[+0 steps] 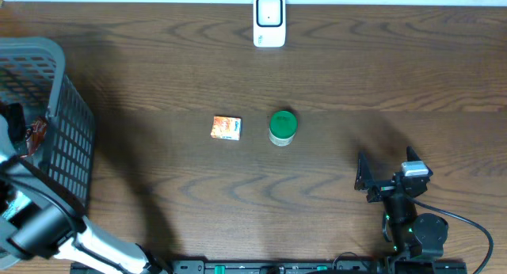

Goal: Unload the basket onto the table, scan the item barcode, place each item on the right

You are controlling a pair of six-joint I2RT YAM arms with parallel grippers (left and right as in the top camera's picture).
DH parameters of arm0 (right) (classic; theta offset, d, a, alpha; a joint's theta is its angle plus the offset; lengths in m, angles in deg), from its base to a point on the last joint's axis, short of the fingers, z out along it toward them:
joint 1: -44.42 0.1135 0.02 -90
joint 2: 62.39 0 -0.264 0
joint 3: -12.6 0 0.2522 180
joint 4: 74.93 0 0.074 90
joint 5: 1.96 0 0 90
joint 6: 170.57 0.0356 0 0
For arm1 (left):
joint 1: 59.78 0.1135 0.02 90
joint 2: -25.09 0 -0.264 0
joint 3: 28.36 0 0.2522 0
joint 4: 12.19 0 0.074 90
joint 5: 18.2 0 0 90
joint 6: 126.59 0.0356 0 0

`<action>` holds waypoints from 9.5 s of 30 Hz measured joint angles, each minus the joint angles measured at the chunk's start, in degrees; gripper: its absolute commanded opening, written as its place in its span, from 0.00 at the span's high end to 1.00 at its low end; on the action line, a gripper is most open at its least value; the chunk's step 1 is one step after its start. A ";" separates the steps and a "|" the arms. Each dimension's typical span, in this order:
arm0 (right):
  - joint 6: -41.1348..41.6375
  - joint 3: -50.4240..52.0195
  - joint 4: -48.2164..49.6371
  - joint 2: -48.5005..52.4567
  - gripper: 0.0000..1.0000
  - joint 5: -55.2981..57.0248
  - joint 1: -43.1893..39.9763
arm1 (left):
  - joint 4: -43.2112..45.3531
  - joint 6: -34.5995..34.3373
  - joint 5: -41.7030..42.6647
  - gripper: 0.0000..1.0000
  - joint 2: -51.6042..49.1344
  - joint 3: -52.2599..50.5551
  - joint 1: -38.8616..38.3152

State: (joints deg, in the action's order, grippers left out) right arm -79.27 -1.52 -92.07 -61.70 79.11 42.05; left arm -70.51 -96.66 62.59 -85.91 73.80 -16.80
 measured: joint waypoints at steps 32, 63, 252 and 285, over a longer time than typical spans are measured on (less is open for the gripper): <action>0.00 -0.02 0.00 0.00 0.01 -0.02 0.00 | -8.04 1.29 2.05 0.93 13.53 3.61 1.07; 0.00 -0.02 0.02 0.00 0.01 0.00 0.00 | -11.80 -7.17 4.85 0.92 14.27 -13.42 -57.48; 0.00 -0.02 0.00 0.00 0.01 0.00 0.00 | -31.10 33.18 -19.23 0.19 11.32 19.32 -7.74; 0.00 0.00 0.00 0.00 0.01 0.00 0.00 | -6.36 19.85 -9.07 0.07 8.31 -6.97 -3.34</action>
State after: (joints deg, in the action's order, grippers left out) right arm -79.27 -1.52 -92.07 -61.70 79.11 42.05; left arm -76.87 -76.82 53.52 -77.61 66.83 -20.14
